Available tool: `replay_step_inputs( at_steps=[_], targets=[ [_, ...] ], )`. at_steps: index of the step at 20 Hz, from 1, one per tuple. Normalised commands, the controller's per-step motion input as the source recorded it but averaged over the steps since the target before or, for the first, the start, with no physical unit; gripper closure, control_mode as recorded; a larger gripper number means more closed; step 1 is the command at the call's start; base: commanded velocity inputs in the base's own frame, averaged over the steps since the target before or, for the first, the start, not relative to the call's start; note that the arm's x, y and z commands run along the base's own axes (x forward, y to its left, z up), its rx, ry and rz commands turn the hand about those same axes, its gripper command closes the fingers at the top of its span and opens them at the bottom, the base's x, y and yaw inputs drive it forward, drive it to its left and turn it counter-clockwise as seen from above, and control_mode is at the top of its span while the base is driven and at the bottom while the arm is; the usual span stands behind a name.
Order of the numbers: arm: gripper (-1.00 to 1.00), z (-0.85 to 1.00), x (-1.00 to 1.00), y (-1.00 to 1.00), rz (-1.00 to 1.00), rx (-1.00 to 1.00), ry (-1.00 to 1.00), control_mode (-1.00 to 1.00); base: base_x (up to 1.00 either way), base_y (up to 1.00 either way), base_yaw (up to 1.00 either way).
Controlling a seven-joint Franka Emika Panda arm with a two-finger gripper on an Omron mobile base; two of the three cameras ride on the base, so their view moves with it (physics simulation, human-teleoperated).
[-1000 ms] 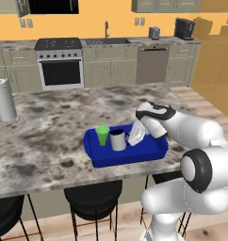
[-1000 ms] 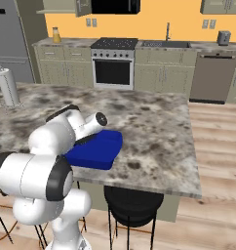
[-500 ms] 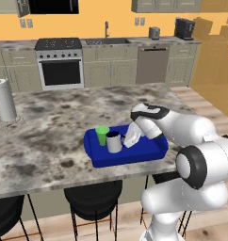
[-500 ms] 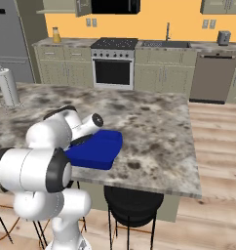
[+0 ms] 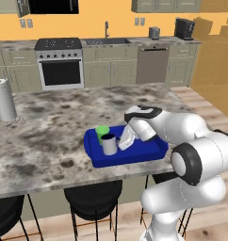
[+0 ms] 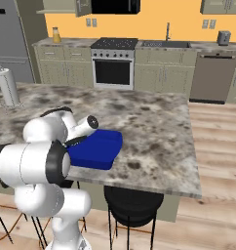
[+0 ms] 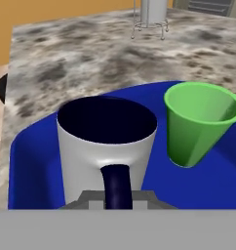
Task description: There is a tray on the dining counter. Grab the cup, mug, and pitcher and place them on the tray. The pitcher may be placed next to the tray if it cannot fit the tray.
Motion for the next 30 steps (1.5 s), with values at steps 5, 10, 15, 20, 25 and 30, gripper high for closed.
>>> replay_step_inputs(
  at_steps=[5, 10, 15, 20, 25, 30],
  targets=[
    [1.00, -0.13, 0.16, 0.14, 0.00, 0.00, 0.00, -1.00, 0.00, 0.00, 0.00],
    [1.00, -0.12, 0.14, 0.08, 0.00, 0.00, 0.00, -1.00, 0.00, 0.00, 0.00],
    [1.00, -0.16, 0.19, 0.05, 0.00, 0.00, 0.00, -1.00, 0.00, 0.00, 0.00],
    [1.00, -0.17, 0.17, 0.03, 0.00, 0.00, 0.00, -1.00, 0.00, 0.00, 0.00],
    [1.00, -0.17, 0.17, 0.02, 0.00, 0.00, 0.00, -1.00, 0.00, 0.00, 0.00],
    [1.00, -0.23, 0.05, 0.05, 0.01, 0.00, 0.00, -1.00, 0.00, 0.00, 0.00]
  ],
)
